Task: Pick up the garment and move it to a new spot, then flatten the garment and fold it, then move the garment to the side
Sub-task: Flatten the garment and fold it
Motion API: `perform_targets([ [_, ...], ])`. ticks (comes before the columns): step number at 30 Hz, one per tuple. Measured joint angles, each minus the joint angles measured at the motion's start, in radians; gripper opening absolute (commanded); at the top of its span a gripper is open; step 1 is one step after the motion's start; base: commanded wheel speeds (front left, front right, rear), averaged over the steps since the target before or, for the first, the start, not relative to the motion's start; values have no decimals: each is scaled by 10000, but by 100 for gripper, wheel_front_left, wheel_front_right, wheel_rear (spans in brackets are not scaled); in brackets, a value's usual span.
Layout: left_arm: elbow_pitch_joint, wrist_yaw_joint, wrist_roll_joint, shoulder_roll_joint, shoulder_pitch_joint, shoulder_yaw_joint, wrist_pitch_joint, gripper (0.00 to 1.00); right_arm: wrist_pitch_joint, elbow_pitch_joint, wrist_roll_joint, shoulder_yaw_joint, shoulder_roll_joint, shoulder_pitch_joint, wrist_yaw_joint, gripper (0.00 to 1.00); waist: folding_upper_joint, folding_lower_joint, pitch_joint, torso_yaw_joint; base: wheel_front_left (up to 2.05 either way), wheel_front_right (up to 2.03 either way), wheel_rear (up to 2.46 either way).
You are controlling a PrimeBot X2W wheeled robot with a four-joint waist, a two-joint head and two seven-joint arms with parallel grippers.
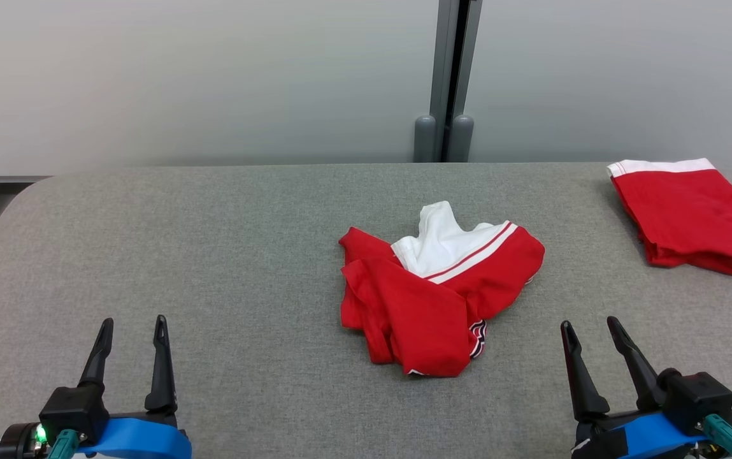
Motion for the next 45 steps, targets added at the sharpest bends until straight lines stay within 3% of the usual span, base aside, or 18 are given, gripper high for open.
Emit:
perform_targets([
  [8,77,-117,169,-127,-100,90,0,100,13,221,-165,-357,-2,-359,0,100,0,0,154,36,0,0,0],
  [14,123,-234,261,-253,-387,42,0,100,387,497,-947,-593,-33,-2022,0,100,-1,0,425,200,0,0,0],
  [19,184,-351,341,-410,-705,-10,0,100,890,1133,-1277,-291,-512,-3692,0,100,0,0,746,455,0,0,0],
  [25,297,-522,389,-591,-1149,42,0,100,1419,2614,-1404,-105,-1087,-5292,0,100,0,1,1245,873,0,0,0],
  [33,403,-725,529,-863,-1512,194,-2,100,1707,5294,-1415,-58,-1618,-6152,2,100,0,2,1865,1465,0,0,0],
  [45,552,-953,794,-1091,-1732,430,0,100,1037,8230,-1308,-249,-1639,-6547,2,100,0,1,2251,1777,0,0,0],
])
